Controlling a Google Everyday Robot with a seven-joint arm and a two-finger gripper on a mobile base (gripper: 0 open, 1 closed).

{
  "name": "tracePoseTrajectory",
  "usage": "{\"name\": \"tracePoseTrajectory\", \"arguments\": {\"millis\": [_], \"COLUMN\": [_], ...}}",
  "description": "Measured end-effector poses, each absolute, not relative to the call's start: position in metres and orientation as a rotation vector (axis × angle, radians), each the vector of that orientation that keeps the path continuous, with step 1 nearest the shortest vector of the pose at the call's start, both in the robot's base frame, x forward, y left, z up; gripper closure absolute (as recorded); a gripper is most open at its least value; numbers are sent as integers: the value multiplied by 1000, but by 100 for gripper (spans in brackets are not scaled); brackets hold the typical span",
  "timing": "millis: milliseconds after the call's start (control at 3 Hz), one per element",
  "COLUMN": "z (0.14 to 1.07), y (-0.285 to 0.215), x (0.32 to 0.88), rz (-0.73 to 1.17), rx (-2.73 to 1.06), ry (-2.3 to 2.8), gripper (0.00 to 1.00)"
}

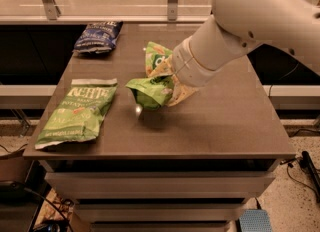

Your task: Move green rice chip bag near green jalapeno chip bag

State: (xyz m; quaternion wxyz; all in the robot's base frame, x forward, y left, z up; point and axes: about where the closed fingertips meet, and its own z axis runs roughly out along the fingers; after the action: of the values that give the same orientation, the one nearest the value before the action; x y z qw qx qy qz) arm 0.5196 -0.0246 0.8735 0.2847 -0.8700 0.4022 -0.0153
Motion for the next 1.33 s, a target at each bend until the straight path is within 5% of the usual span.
{"name": "tracePoseTrajectory", "arguments": {"millis": [667, 1333], "z": [853, 846], "y": [-1, 8], "x": [517, 510], "rz": [67, 127], "rx": [-2389, -2411], "ry": [901, 910], "gripper": [100, 59]}}
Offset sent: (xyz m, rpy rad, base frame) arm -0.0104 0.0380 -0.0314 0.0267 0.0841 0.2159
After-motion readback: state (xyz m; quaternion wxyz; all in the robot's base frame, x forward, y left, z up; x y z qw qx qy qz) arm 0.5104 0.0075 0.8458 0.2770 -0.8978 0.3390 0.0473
